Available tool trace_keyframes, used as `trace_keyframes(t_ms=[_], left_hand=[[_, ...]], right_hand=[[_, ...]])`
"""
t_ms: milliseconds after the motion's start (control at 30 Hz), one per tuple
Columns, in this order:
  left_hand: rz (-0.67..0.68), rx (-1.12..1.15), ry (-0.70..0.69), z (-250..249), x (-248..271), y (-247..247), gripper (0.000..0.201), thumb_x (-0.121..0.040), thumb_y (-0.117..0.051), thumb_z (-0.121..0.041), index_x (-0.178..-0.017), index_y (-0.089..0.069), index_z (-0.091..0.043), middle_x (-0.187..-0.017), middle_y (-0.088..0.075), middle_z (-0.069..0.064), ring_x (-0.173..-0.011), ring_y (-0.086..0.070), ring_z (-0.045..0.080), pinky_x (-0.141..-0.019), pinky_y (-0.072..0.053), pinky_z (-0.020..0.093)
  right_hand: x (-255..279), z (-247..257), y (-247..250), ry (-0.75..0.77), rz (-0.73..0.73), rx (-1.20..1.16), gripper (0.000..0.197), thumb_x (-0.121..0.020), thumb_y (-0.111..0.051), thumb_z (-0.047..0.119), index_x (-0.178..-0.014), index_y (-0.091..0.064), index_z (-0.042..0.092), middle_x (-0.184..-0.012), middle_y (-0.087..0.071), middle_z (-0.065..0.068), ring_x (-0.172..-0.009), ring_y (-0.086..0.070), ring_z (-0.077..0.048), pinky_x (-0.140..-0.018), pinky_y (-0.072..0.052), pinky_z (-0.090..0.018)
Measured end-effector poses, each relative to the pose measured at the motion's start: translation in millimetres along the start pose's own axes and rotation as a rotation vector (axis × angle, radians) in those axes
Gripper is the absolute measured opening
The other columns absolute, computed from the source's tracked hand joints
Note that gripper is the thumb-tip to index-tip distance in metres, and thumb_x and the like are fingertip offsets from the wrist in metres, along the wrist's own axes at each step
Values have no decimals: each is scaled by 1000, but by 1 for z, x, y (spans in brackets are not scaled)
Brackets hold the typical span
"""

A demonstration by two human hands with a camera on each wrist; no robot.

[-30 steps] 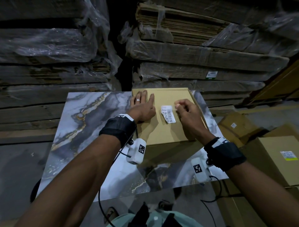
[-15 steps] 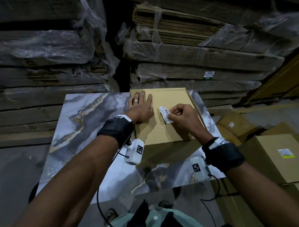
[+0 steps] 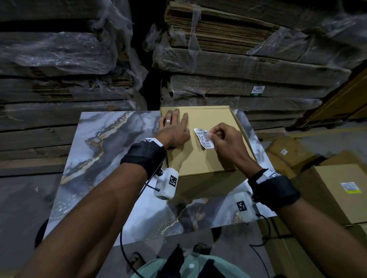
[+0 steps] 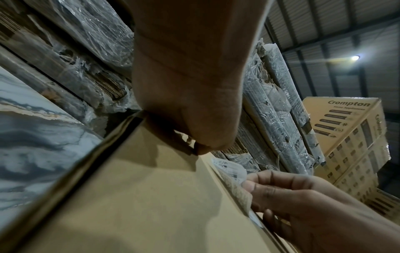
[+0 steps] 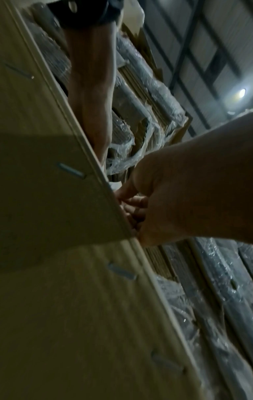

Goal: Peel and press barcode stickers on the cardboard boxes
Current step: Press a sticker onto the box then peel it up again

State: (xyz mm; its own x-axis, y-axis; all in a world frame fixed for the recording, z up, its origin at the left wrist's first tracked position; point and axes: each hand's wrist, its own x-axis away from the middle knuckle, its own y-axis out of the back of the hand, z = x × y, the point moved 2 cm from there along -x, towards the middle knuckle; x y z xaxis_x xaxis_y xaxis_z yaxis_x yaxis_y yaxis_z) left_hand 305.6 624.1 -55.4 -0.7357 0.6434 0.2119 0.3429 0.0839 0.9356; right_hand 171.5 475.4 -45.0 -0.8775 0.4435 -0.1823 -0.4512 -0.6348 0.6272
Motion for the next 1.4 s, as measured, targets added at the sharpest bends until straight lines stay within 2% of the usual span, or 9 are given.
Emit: trace_keyframes(t_ms=[333,733,900,967,1033,1100,1200,1300,1400], left_hand=[[12,0,-7,1,-2,-1,62,-105,-26,-35,-161,-3,-25,-169,10,10,-155,12,28,-123,5,49],[20,-1,-8,1,0,0,62,-106,-26,-36,-161,-3,-24,-169,11,10,-155,12,28,-124,6,47],[26,0,-9,1,1,0,63,-106,-26,-37,-162,0,-24,-169,12,10,-155,14,27,-124,6,47],[21,-1,-12,1,0,-1,63,-106,-26,-36,-162,-1,-24,-169,12,10,-155,13,27,-124,6,47],[18,-5,-12,0,0,-1,63,-105,-26,-36,-162,-1,-24,-169,11,10,-155,13,28,-124,6,47],[20,-10,-13,0,0,-1,63,-105,-26,-37,-162,-1,-24,-169,12,11,-155,13,28,-123,6,48],[19,-11,-14,1,-1,-1,64,-105,-27,-38,-162,-1,-24,-169,12,11,-155,14,28,-123,6,48],[20,-7,-15,2,-1,-1,64,-105,-27,-38,-162,0,-24,-169,12,11,-155,14,28,-123,6,49],[28,-11,-19,1,0,-1,64,-106,-26,-38,-162,1,-24,-169,13,11,-155,15,28,-124,6,48]], right_hand=[[2,-7,4,-33,8,-119,3,-96,-68,15,-94,-69,16,-85,-71,4,-74,-64,-2,-63,-49,-17],[7,-9,8,-69,-31,-243,2,-97,-66,14,-97,-66,15,-87,-74,-5,-84,-70,-18,-80,-58,-45],[10,-5,13,-43,-43,-202,15,-99,-58,19,-113,-60,26,-92,-70,6,-85,-67,-8,-75,-57,-36],[9,-8,20,-72,-72,-166,25,-94,-54,24,-116,-60,32,-106,-67,6,-96,-66,-16,-84,-59,-44],[10,-10,23,-113,-17,-80,27,-91,-53,21,-113,-67,29,-102,-69,5,-91,-67,-20,-85,-59,-49],[14,-8,21,-75,38,53,27,-91,-59,22,-112,-75,21,-93,-73,7,-81,-67,-11,-80,-61,-41],[19,2,15,25,9,190,27,-86,-76,27,-109,-77,13,-94,-67,7,-76,-58,3,-68,-46,-5],[16,2,10,-17,-30,172,9,-86,-78,24,-91,-77,16,-80,-71,8,-68,-61,2,-60,-43,-8],[10,2,7,-42,11,158,10,-91,-74,21,-83,-75,16,-69,-69,7,-64,-61,-1,-60,-44,-16]])
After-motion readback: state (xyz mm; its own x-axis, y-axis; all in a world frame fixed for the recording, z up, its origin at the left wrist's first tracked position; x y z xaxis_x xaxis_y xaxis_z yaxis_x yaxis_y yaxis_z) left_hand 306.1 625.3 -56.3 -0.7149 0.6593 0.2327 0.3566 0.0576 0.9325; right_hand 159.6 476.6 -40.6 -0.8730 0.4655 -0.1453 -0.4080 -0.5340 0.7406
